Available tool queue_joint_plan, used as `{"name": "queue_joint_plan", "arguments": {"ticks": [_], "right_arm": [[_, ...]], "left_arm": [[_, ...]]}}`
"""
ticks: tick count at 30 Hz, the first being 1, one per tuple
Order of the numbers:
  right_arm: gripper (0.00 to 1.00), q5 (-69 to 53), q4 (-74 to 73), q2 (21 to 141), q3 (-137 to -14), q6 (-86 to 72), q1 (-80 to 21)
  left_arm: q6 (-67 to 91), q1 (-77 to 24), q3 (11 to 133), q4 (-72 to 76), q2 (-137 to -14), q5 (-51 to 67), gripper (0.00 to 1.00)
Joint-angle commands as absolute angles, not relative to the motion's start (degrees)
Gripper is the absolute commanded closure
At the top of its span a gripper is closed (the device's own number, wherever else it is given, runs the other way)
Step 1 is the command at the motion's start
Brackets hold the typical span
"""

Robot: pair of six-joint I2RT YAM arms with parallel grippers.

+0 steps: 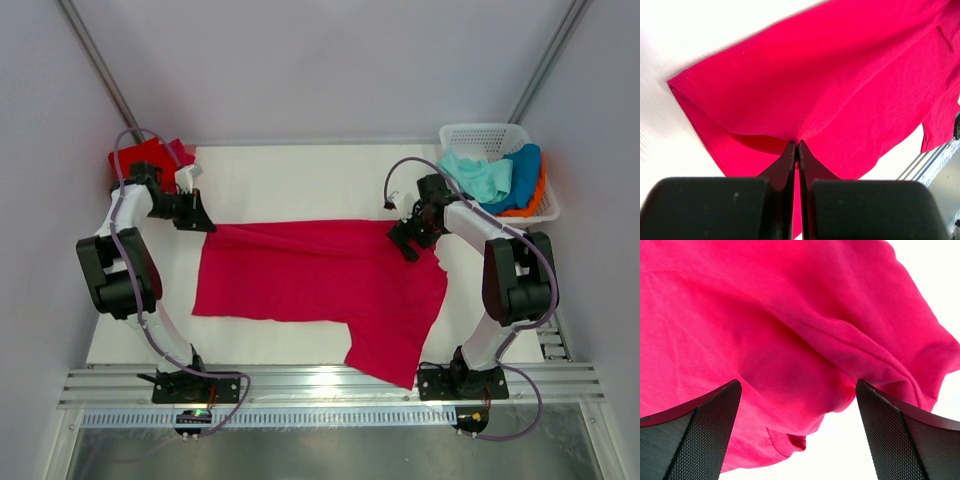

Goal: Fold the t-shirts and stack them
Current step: Fold the tshirt

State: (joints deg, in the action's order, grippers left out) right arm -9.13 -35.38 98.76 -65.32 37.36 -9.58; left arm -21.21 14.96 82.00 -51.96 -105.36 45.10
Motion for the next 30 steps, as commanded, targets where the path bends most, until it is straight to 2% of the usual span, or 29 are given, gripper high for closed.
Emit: {"name": "queue_joint_plan", "arguments": {"ticks": [1,12,20,30], "right_arm": [[0.01,-5.37,-33.75,97.29,-66.18,36.75,-9.75],[0.01,-3.78,-41.46,98.96,-70.66,35.60,-9.23],[0.01,-5.97,-50.18,93.96,-76.11,31.91,-9.14],[0.01,-7.38,-53.43,92.29,-71.11,28.13,-9.14]], "left_arm": [[-21.71,15.12,81.83,-52.03,-105.56,47.46,1.00],[-22.15,15.12,80.16,-51.50,-106.52,47.02,1.00],[-21.97,15.12,80.16,-51.41,-106.79,46.49,1.00],[-22.50,15.03,80.07,-51.50,-107.31,45.97,1.00]]}}
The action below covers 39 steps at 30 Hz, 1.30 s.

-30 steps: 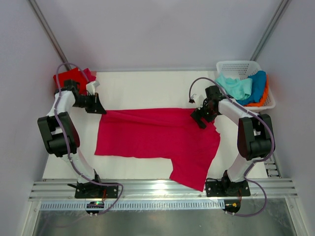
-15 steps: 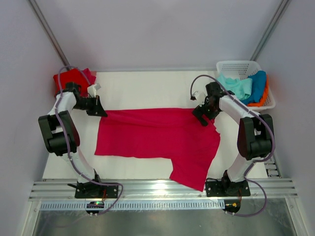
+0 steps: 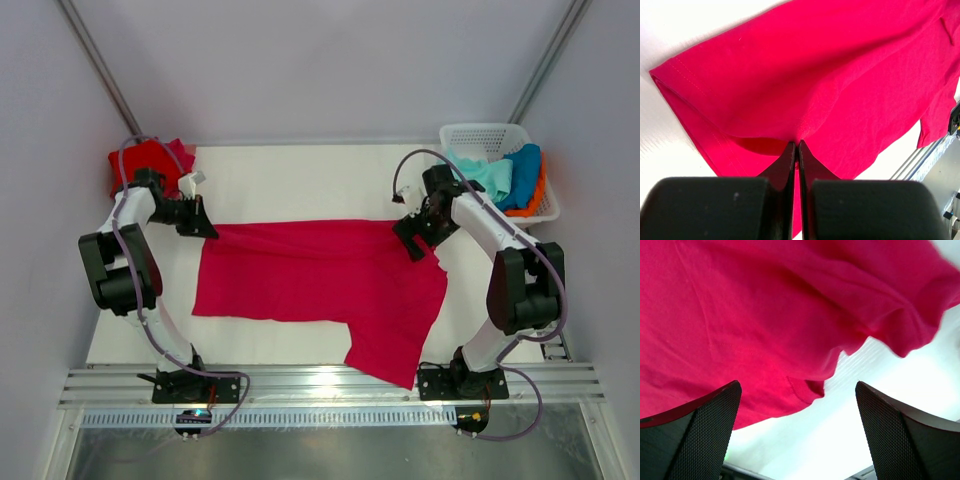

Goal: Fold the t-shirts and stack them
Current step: Fold the tshirt

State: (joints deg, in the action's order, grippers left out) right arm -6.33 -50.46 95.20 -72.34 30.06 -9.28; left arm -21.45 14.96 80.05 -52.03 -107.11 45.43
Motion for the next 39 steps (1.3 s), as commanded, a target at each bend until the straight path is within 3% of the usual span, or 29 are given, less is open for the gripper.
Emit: {"name": "queue_joint_plan", "arguments": {"ticks": [1,13,19,22,28,33,34,36,39], "right_arm": [[0.01,-7.90,-54.05,92.02,-71.02,28.21,-9.23],[0.01,-7.65,-53.79,93.95,-69.87,29.27,-9.23],[0.11,-8.26,-52.83,97.47,-70.75,30.06,-9.23],[0.01,-7.48,-50.37,97.30,-69.62,30.41,-9.14],[0.01,-5.89,-46.41,96.59,-68.47,28.92,-9.14],[0.18,-5.80,-46.84,98.00,-68.55,28.65,-9.23],[0.30,-5.80,-46.93,98.35,-68.55,28.57,-9.23],[0.42,-6.24,-47.81,98.96,-68.90,28.74,-9.23],[0.45,-6.77,-48.34,99.67,-69.08,28.57,-9.14]], "left_arm": [[-22.59,15.12,79.89,-51.42,-107.31,46.23,1.00],[-22.94,15.03,79.19,-51.33,-108.72,47.11,1.00],[-23.38,15.12,78.75,-51.42,-108.63,46.93,1.00],[-23.55,15.12,78.66,-51.42,-108.54,46.93,1.00],[-23.73,15.12,78.49,-51.33,-109.07,46.84,1.00],[-23.82,15.12,78.49,-51.15,-109.42,47.11,1.00],[-23.82,15.12,78.49,-51.15,-109.51,47.20,1.00],[-23.82,15.12,78.49,-51.24,-109.60,47.20,1.00],[-23.82,15.12,78.49,-51.07,-109.60,47.37,1.00]]}}
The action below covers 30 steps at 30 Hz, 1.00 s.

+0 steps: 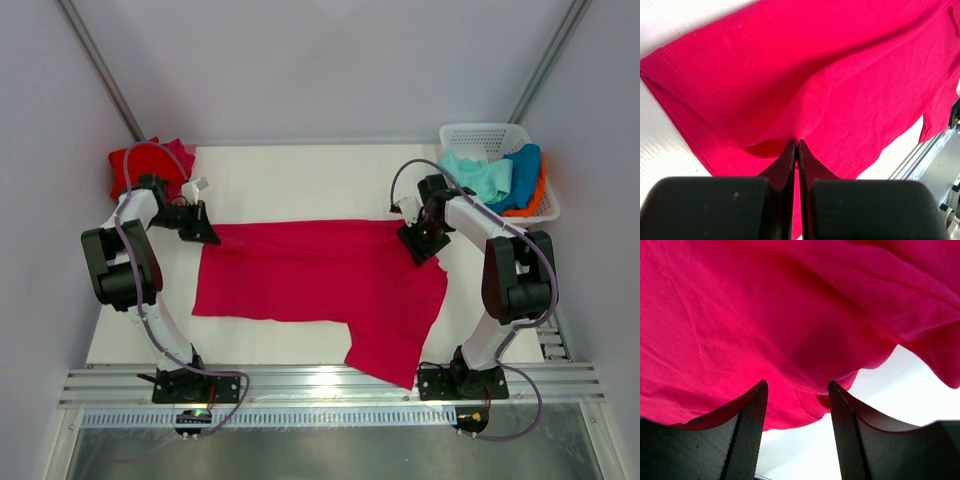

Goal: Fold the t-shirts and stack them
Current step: Fold the tshirt

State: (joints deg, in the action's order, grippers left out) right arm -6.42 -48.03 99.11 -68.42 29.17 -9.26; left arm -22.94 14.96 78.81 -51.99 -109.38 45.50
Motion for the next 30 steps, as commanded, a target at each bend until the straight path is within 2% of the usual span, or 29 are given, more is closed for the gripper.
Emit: {"name": "queue_joint_plan", "arguments": {"ticks": [1,9,10,12,13,21,30], "right_arm": [[0.45,-6.68,-48.34,99.58,-69.00,28.65,-9.14],[0.45,-5.27,-47.99,99.23,-68.56,28.65,-9.05],[0.56,-5.27,-47.99,99.49,-68.55,28.57,-9.14],[0.92,-5.62,-48.08,99.75,-68.73,28.74,-9.14],[0.97,-5.80,-48.25,99.93,-68.82,28.83,-9.05],[0.97,-4.84,-47.11,98.97,-71.00,28.30,-9.05],[0.97,-3.34,-45.53,99.31,-85.94,26.10,-9.14]], "left_arm": [[-23.82,15.03,78.57,-51.06,-109.60,47.37,1.00],[-23.73,15.12,78.40,-51.15,-109.77,48.16,1.00],[-23.73,15.12,78.40,-51.15,-109.86,48.25,1.00],[-23.73,15.03,78.31,-51.15,-109.95,48.51,1.00],[-23.73,15.12,78.31,-51.07,-109.95,48.52,1.00],[-23.82,15.03,79.10,-51.15,-109.78,47.82,1.00],[-18.03,15.03,94.02,-50.72,-110.56,47.63,1.00]]}}
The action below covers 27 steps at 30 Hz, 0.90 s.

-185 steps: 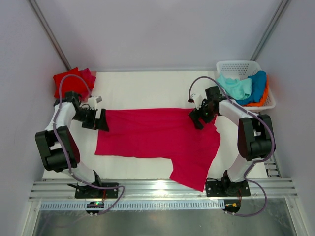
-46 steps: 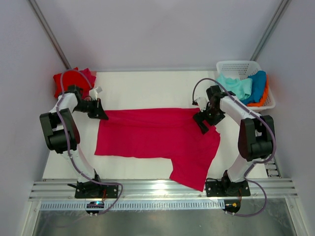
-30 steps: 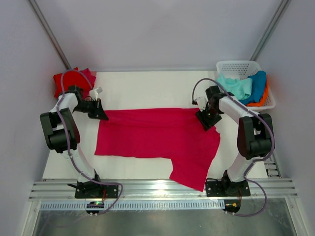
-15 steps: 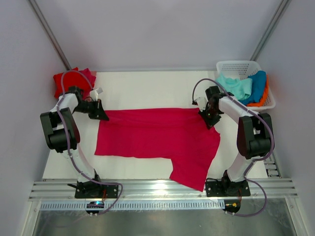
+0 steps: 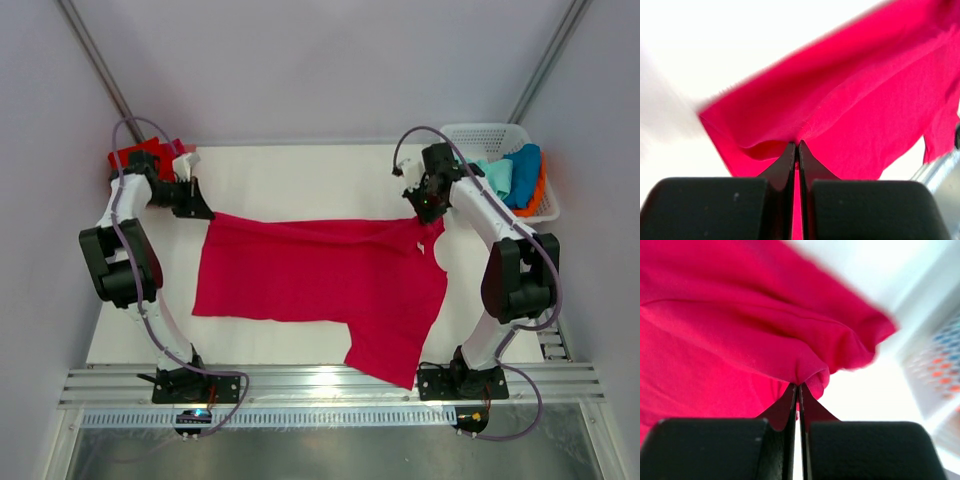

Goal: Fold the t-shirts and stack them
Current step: Fold the tshirt

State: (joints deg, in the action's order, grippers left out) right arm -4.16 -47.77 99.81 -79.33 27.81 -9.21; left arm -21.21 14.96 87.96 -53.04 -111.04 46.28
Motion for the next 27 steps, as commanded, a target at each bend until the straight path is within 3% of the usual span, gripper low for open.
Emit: {"name": "queue_joint_plan", "arguments": {"ticks": [1,9,27], "right_arm": [[0.97,-3.51,-45.61,100.45,-87.26,25.76,-9.14],[0.97,-2.55,-44.56,105.64,-95.36,24.70,-9.14],[0.97,-0.26,-39.82,106.35,-100.10,23.03,-9.05]], "left_arm": [[-17.15,15.12,95.35,-50.19,-110.91,47.81,1.00],[-12.13,15.12,106.25,-48.52,-115.40,49.83,1.00],[-8.62,15.12,112.85,-37.71,-122.52,49.30,1.00]]}}
